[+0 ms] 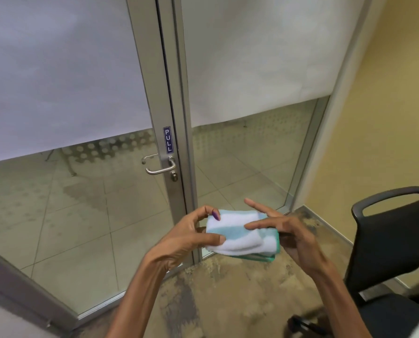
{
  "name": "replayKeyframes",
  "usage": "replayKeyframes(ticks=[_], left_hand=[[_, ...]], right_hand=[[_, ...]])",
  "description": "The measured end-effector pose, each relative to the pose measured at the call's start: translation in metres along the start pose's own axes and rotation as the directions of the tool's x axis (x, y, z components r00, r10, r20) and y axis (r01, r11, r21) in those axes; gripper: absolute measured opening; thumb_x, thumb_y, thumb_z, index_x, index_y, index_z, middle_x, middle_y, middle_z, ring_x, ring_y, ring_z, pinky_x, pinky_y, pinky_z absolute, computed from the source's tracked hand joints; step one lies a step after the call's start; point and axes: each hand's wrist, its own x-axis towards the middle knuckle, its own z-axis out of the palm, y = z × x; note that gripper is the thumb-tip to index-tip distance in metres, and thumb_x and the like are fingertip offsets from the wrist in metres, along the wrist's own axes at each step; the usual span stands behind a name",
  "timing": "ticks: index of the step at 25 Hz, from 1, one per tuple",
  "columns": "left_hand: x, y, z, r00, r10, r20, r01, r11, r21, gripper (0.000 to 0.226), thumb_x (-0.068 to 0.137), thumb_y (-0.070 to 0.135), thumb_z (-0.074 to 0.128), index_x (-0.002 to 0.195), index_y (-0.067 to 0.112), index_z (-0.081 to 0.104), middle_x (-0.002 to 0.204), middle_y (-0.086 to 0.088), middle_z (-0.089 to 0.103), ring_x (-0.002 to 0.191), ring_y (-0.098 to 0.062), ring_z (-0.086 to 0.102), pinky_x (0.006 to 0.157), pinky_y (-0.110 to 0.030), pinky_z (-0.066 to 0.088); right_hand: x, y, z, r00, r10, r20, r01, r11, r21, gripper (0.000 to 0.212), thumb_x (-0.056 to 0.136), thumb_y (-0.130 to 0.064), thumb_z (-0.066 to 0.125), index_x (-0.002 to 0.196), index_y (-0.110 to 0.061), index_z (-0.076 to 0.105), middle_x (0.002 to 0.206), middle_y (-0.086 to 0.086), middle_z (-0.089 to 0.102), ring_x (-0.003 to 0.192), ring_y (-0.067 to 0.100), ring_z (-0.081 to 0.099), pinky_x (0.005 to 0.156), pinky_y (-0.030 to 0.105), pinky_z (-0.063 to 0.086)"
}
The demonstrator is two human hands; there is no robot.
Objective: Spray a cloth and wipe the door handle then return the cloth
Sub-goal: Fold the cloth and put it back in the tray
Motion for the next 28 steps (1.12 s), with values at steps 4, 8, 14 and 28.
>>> replayKeyframes(ticks=[4, 8, 14, 28], left_hand=[[-0.016, -0.011, 0.031, 1.000, 0.008, -0.029, -0.007, 1.000, 0.014, 0.049, 0.070, 0.002, 0.090, 0.108, 0.018, 0.064, 0.120, -0.004, 0.068, 0.099, -0.028, 0.074, 0.075, -0.032, 0.062], [-0.022, -0.011, 0.063, 0.999, 0.035, 0.008, -0.035, 0.999, 0.037, 0.070, 0.069, 0.000, 0.089, 0.128, 0.029, 0.065, 0.130, 0.000, 0.065, 0.108, -0.024, 0.073, 0.084, -0.038, 0.064], [-0.028, -0.024, 0.119, 0.984, -0.047, 0.170, 0.022, 0.990, 0.143, 0.071, 0.078, 0.022, 0.089, 0.140, 0.033, 0.058, 0.127, -0.002, 0.073, 0.116, -0.024, 0.070, 0.100, -0.040, 0.059], [-0.099, -0.120, 0.265, 0.857, -0.230, 0.462, 0.126, 0.961, 0.245, 0.051, 0.072, 0.052, 0.088, 0.117, 0.032, 0.074, 0.115, 0.005, 0.078, 0.106, -0.015, 0.074, 0.088, -0.025, 0.062]], right_hand=[[-0.034, -0.005, -0.001, 0.991, 0.113, -0.069, -0.124, 0.974, -0.192, 0.051, 0.080, -0.055, 0.072, 0.125, -0.032, 0.061, 0.139, -0.021, 0.055, 0.116, 0.000, 0.062, 0.080, 0.019, 0.058], [-0.074, -0.002, -0.011, 0.967, 0.191, -0.171, -0.201, 0.979, -0.040, 0.087, 0.066, -0.030, 0.091, 0.136, -0.050, 0.044, 0.111, -0.008, 0.071, 0.102, 0.021, 0.073, 0.073, 0.033, 0.063], [-0.147, 0.006, -0.013, 0.891, 0.184, -0.415, -0.121, 0.977, 0.173, 0.080, 0.055, -0.038, 0.093, 0.126, -0.038, 0.057, 0.126, 0.011, 0.058, 0.113, 0.038, 0.065, 0.084, 0.049, 0.061], [-0.392, 0.012, 0.019, 0.562, 0.533, -0.632, -0.357, 0.846, 0.397, 0.071, 0.054, -0.057, 0.083, 0.116, -0.036, 0.055, 0.115, 0.001, 0.068, 0.102, 0.023, 0.069, 0.096, 0.038, 0.058]])
